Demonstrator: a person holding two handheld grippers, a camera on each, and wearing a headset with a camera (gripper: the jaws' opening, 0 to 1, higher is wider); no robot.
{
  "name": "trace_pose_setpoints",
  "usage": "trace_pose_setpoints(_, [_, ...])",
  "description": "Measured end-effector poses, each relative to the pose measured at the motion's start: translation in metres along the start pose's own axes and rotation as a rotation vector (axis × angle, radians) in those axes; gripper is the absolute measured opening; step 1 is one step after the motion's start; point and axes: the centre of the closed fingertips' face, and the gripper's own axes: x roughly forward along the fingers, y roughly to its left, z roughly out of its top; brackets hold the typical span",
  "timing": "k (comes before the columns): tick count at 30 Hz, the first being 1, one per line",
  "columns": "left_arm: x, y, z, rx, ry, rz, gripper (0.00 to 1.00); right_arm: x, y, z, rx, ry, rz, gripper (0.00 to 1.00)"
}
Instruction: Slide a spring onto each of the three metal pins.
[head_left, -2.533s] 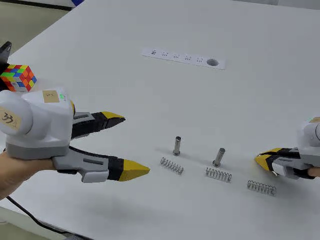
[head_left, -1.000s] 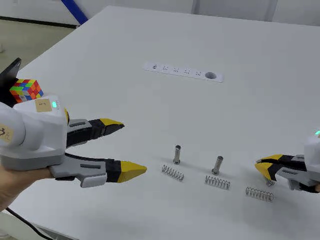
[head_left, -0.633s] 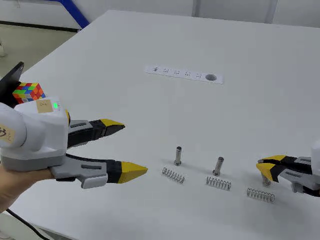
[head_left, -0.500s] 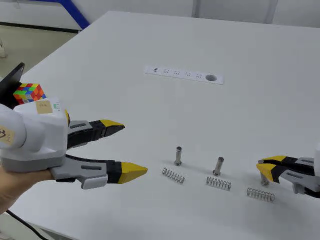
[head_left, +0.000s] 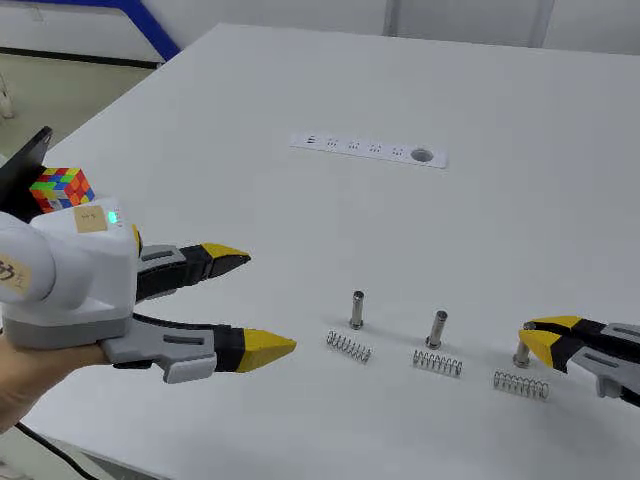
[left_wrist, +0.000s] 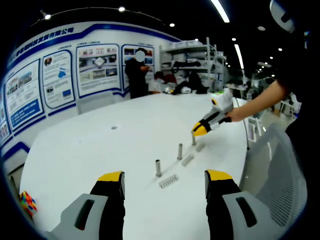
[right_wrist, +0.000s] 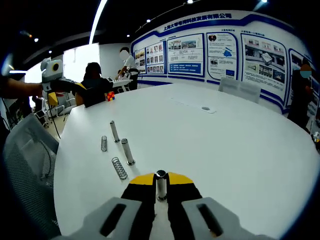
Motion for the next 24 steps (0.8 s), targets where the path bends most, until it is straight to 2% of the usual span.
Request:
trace_pose_setpoints(6, [-0.0006, -0.0014, 0.0020, 0.010, 0.003, -0.010, 0.66, -0.0033, 0.0007, -0.0037, 0.001, -0.018, -0.009, 0.09])
trace_pose_setpoints(14, [-0.0042, 0.0003, 0.0037, 0.017, -0.003, 0.003, 0.66, -0.0019, 0.0031, -0.0037, -0.045, 0.001, -0.017, 0.09])
trace_pose_setpoints(17, [-0.0056, 0.0000, 0.0042, 0.007, -0.013, 0.007, 0.66, -0.0029, 0.0023, -0.0041, -0.042, 0.005, -0.020, 0.09])
trace_pose_setpoints(24, [-0.0069, -0.0007, 0.0029, 0.010, -0.006, 0.020, 0.67, -0.0055, 0.0019, -0.0071, -0.025, 0.014, -0.017, 0.09])
